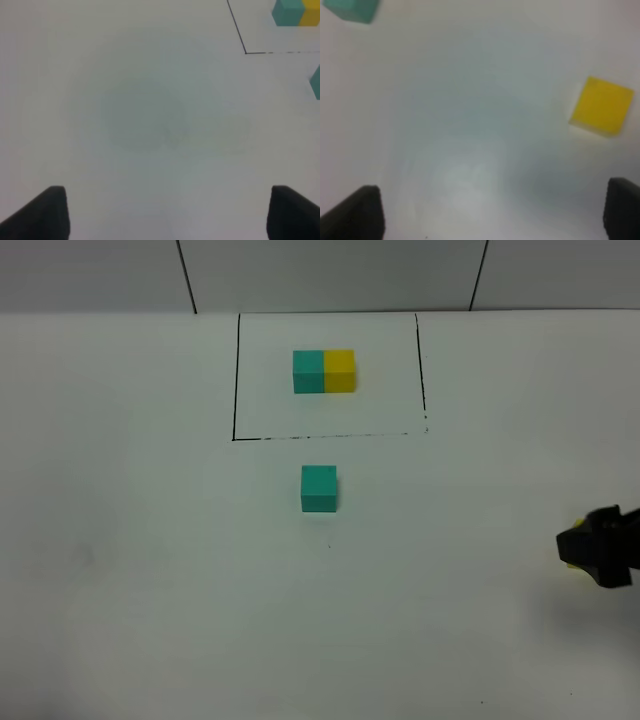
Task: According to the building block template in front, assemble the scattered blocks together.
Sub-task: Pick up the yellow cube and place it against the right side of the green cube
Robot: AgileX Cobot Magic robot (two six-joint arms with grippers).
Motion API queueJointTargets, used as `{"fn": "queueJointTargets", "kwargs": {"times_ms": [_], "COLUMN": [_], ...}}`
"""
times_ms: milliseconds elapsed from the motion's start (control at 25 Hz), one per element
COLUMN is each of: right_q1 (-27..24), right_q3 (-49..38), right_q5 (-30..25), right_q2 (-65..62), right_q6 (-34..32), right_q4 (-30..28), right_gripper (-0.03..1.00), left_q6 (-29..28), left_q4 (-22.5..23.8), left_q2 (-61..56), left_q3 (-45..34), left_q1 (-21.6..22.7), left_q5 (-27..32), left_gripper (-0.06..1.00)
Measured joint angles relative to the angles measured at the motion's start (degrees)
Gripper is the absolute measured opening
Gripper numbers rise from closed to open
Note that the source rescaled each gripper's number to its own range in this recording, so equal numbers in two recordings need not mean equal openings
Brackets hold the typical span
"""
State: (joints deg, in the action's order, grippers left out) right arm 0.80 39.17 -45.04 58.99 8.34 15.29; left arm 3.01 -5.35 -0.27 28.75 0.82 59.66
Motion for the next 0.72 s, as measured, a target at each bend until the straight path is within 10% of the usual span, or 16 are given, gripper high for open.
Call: {"fn": "queueJointTargets", "kwargs": {"times_ms": [720], "right_q1": [-5.3], "right_q3": [5.9], "right_q5": [10.8], "right_q2": [29.7], "right_q6": [-4.1], "right_q4": [-7.9], "right_gripper": [0.82], "left_q6": [0.0], "left_q4": [0.0], "left_q2": [0.0], "left_q3": [0.0], "left_q1": [0.0], "left_q5": [0.0], "left_gripper": [0.71]}}
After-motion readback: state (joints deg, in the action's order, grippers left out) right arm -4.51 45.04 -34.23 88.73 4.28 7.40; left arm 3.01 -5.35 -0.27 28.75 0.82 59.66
